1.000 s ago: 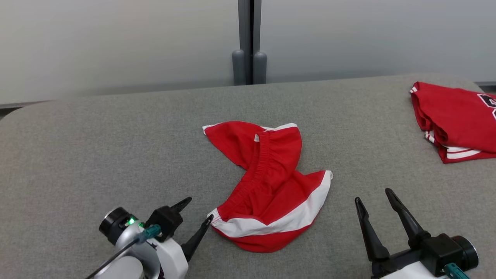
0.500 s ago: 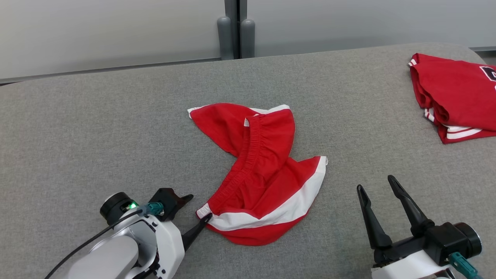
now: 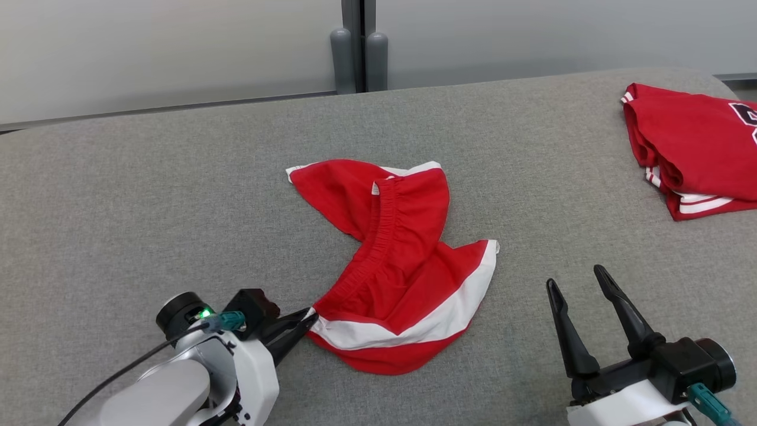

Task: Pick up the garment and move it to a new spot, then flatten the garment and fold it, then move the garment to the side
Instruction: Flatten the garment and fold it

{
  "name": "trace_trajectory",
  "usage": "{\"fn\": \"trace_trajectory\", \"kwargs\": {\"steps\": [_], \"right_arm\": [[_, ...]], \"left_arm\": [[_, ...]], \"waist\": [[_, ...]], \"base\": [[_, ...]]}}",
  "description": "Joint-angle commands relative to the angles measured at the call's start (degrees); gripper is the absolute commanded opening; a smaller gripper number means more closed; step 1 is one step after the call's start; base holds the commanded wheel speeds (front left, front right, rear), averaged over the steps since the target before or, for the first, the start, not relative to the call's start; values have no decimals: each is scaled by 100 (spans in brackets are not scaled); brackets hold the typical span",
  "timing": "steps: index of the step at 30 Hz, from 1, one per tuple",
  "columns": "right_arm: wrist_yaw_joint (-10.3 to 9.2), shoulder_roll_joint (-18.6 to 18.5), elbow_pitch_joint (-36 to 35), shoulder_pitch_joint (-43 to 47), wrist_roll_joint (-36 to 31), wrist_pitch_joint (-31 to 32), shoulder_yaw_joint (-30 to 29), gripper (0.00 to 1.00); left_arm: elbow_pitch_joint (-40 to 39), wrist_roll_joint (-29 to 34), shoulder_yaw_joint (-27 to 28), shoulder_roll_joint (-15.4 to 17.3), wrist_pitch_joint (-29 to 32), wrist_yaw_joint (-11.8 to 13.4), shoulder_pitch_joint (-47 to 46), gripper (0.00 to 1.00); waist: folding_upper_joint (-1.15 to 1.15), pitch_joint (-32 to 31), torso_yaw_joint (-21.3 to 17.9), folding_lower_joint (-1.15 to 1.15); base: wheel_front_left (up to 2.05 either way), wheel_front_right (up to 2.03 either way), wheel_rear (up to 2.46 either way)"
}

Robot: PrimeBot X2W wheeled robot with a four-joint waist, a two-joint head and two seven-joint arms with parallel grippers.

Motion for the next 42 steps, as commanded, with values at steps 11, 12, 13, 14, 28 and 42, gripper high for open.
{"fn": "trace_trajectory", "kwargs": {"steps": [11,12,13,14,28,42], "right_arm": [[-3,-441,584,0,525,-2,436,100],[-3,-512,682,-44,606,-3,560,100],[-3,-589,772,-93,691,-3,702,100],[-3,-670,880,-156,764,-2,867,100],[-3,-1243,1213,-530,1487,-3,2161,100],[-3,-1339,914,-727,1803,-3,2192,0]], "left_arm": [[-995,-915,603,1072,-516,248,571,0],[-1076,-964,659,1159,-526,284,618,0],[-1146,-989,697,1234,-548,330,640,0],[-1195,-1022,742,1287,-560,369,673,0],[-1308,-895,882,1257,-631,507,538,0],[-1410,-880,1045,1312,-682,462,556,0]], "waist": [[0,-53,327,0],[0,-41,381,0],[0,-26,435,0],[0,-10,488,0],[0,164,828,0],[0,116,720,0]], "base": [[0,0,0],[0,0,0],[0,0,0],[0,0,0],[0,0,0],[0,0,0]]}}
